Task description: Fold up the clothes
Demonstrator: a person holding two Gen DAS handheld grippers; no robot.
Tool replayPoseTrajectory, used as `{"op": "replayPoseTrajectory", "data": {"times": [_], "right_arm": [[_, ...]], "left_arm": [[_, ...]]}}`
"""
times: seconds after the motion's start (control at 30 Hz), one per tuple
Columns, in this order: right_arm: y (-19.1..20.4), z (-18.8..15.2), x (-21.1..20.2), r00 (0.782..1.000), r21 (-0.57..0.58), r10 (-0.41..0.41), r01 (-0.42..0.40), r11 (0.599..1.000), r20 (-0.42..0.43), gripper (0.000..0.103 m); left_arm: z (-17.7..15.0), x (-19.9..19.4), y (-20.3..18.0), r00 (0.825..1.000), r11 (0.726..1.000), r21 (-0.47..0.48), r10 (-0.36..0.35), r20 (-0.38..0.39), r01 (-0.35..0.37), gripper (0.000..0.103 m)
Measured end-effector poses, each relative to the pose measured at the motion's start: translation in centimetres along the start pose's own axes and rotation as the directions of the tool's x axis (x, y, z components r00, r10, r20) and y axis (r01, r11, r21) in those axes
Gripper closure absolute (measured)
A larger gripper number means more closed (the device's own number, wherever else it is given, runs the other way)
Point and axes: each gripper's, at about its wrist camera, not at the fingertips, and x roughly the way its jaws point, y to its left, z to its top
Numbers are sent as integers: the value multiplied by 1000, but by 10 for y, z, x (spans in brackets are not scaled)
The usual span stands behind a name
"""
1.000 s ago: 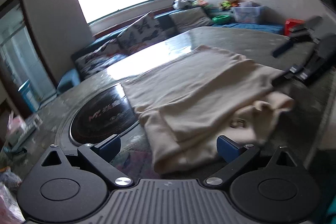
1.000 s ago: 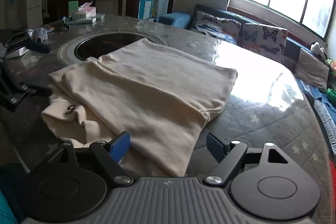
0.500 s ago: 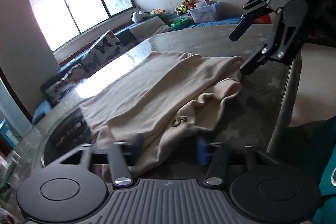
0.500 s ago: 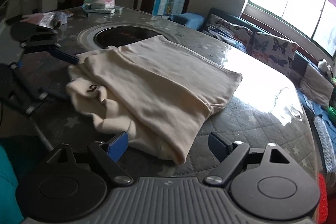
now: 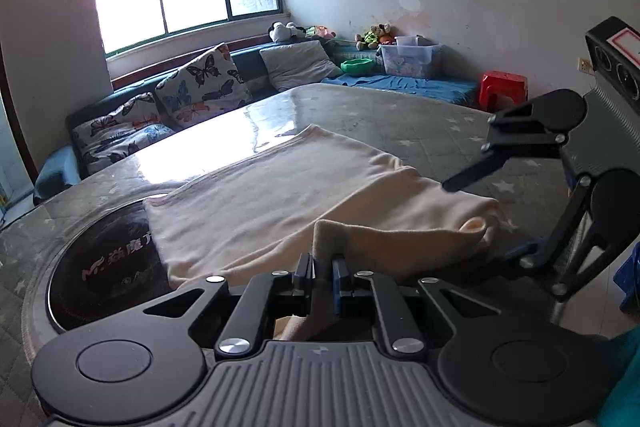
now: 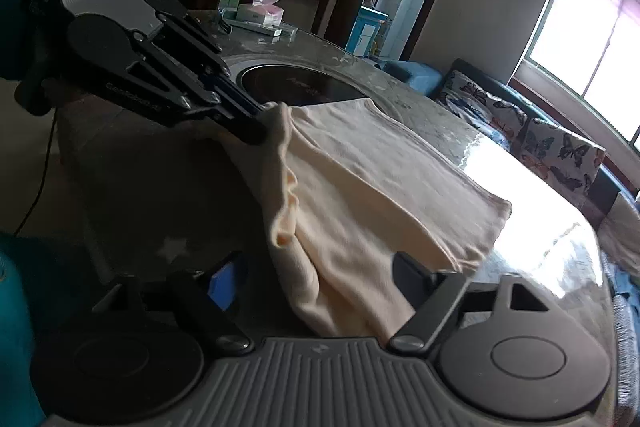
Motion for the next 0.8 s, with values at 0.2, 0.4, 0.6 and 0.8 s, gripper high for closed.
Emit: {"op": "replayPoseTrajectory", "data": {"times": [0.2,0.4,0.6,0.8], "right_arm": [[-25,11,24,996,149,77,-70,986,-45,80],[-47,19,25,992,254,121,-110,961,-30,90],[-49,22,23,995,263,104,-98,960,-7,92],[-43,20,12,996,256,75,-83,963,39,93]], "left_arm": [[-9,-2,3,999,1000,6,30,-26,-30,77],[-31,-19,-7,996,992,103,80,-28,-77,49],[-47,-11,-14,988,967,217,149,-41,-136,62],[-44,-16,-10,989,970,201,144,-35,-134,90]]}}
